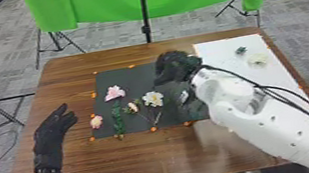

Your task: Arrange flowers

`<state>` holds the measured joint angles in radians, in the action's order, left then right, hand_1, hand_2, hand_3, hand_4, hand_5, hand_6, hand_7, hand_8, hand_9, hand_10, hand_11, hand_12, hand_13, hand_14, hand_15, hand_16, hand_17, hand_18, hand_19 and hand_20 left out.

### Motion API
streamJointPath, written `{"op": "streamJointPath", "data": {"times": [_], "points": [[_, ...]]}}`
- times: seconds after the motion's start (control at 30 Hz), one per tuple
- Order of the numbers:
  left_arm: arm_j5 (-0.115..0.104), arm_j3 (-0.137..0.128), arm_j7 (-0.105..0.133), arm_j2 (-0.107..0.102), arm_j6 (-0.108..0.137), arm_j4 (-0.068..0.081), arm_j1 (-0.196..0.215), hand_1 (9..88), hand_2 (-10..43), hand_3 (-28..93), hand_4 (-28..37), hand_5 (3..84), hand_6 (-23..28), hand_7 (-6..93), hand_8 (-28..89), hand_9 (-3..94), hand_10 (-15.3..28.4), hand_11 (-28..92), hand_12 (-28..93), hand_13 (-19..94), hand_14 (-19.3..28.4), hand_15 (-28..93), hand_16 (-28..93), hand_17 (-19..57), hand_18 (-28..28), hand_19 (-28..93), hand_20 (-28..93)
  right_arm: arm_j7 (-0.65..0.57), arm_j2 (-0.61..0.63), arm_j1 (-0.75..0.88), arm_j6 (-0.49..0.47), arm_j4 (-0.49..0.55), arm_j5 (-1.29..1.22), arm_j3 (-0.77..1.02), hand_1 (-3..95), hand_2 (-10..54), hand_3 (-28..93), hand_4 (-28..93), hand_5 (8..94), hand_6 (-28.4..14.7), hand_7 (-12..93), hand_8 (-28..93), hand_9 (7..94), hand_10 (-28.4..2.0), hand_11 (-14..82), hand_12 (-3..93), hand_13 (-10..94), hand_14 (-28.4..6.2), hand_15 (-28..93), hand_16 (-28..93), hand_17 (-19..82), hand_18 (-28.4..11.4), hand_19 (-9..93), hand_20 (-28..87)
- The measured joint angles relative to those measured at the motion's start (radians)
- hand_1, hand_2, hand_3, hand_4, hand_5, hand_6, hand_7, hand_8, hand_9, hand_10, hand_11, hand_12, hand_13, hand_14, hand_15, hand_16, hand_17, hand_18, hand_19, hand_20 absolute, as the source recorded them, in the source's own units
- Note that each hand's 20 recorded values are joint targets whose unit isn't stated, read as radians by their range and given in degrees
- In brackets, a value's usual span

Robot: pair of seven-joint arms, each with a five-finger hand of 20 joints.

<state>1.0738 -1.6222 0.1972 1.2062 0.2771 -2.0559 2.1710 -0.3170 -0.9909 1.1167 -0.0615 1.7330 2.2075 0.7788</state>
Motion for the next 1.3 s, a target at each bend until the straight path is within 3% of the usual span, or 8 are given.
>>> {"op": "streamJointPath", "data": {"times": [0.2, 0.37, 0.47, 0.63, 0.87, 0.97, 1.1, 1.3], "points": [[0.000, -0.002, 0.001, 0.000, 0.001, -0.002, 0.005, 25.5, -6.9, 66, -26.6, 41.6, 5.1, 11.7, -6, 43.2, 13.6, 23, 12, 31, 18.2, 34, -2, 1.8, 14.6, 16, 21, -0.189, 0.039, 0.011, -0.013, -0.010, 0.066, 0.164, 29.4, -9.5, 67, -18, 40.9, -1.8, 7, -6, 44.2, -20.5, 6.0, 22.4, 66, -14.3, 68, 33, 52, -18.0, 93, 53], [0.000, -0.003, 0.002, 0.000, 0.001, -0.004, 0.015, 25.5, -6.9, 66, -26.4, 41.7, 5.1, 11.6, -6, 43.2, 13.5, 23, 12, 31, 18.2, 34, -2, 1.7, 14.6, 16, 21, -0.275, 0.089, 0.010, -0.331, -0.083, 0.057, 0.329, 28.8, -9.5, 66, -18, 38.0, -2.4, 5, -6, 40.7, -21.1, 4.3, 21.5, 65, -14.6, 68, 32, 51, -18.3, 93, 51], [0.000, -0.004, 0.002, 0.000, 0.001, -0.004, 0.016, 25.5, -6.9, 67, -26.4, 41.7, 5.1, 11.6, -6, 43.2, 13.5, 23, 12, 31, 18.2, 34, -2, 1.8, 14.6, 16, 21, -0.281, 0.115, 0.001, -0.396, -0.166, 0.048, 0.345, 28.9, -9.5, 66, -18, 38.3, -1.3, 6, -6, 40.2, -21.0, 4.2, 21.0, 65, -14.6, 68, 31, 51, -18.2, 93, 49], [0.001, -0.005, 0.002, 0.002, 0.002, -0.004, 0.015, 25.5, -6.9, 67, -26.4, 41.7, 5.1, 11.7, -6, 43.2, 13.5, 23, 12, 31, 18.3, 34, -2, 1.8, 14.6, 16, 21, -0.309, 0.123, -0.006, -0.375, -0.285, 0.045, 0.333, 32.0, -9.5, 66, -18, 41.5, 0.9, 8, -6, 44.0, -20.4, 5.7, 21.1, 67, -13.5, 69, 30, 53, -16.7, 93, 48], [0.002, -0.004, 0.002, 0.002, 0.002, -0.004, 0.014, 25.5, -6.9, 67, -26.5, 41.7, 5.0, 11.8, -6, 43.2, 13.6, 23, 12, 31, 18.3, 34, -2, 1.7, 14.6, 16, 21, -0.304, 0.120, 0.023, -0.279, -0.319, 0.063, 0.319, 45.7, -9.5, 68, -24, 64.7, 2.8, 19, -9, 75.3, -12.3, 23.1, 23.9, 80, -5.8, 70, 32, 60, -12.8, 93, 56], [0.002, -0.004, 0.002, 0.002, 0.002, -0.004, 0.013, 25.5, -6.9, 67, -26.5, 41.7, 5.1, 11.7, -6, 43.2, 13.5, 23, 12, 31, 18.3, 34, -2, 1.7, 14.6, 16, 21, -0.257, 0.126, 0.055, -0.119, -0.321, 0.104, 0.304, 57.8, -9.5, 58, -22, 76.8, 2.4, 24, 6, 88.1, -8.3, 11.6, 39.9, 85, -3.7, 68, 32, 64, -12.3, 93, 59], [0.002, -0.004, 0.004, 0.004, 0.002, -0.004, 0.013, 25.5, -7.0, 67, -26.6, 41.8, 5.1, 11.7, -6, 43.2, 13.6, 23, 12, 31, 18.3, 35, -2, 1.7, 14.6, 16, 21, -0.213, 0.136, 0.094, 0.034, -0.323, 0.163, 0.281, 60.6, -9.5, 59, -21, 80.1, 1.5, 26, 8, 91.0, -7.7, 11.7, 42.4, 87, -2.5, 68, 32, 66, -11.3, 93, 60], [0.002, -0.004, 0.004, 0.005, 0.002, -0.004, 0.013, 25.5, -6.9, 67, -26.6, 41.8, 5.1, 11.6, -6, 43.2, 13.5, 23, 12, 31, 18.3, 34, -2, 1.7, 14.6, 16, 21, -0.211, 0.161, 0.151, 0.085, -0.240, 0.195, 0.285, 60.5, -9.5, 60, -21, 80.2, 1.7, 26, 8, 91.1, -7.8, 11.3, 43.1, 87, -2.1, 68, 33, 66, -11.2, 93, 61]]}}
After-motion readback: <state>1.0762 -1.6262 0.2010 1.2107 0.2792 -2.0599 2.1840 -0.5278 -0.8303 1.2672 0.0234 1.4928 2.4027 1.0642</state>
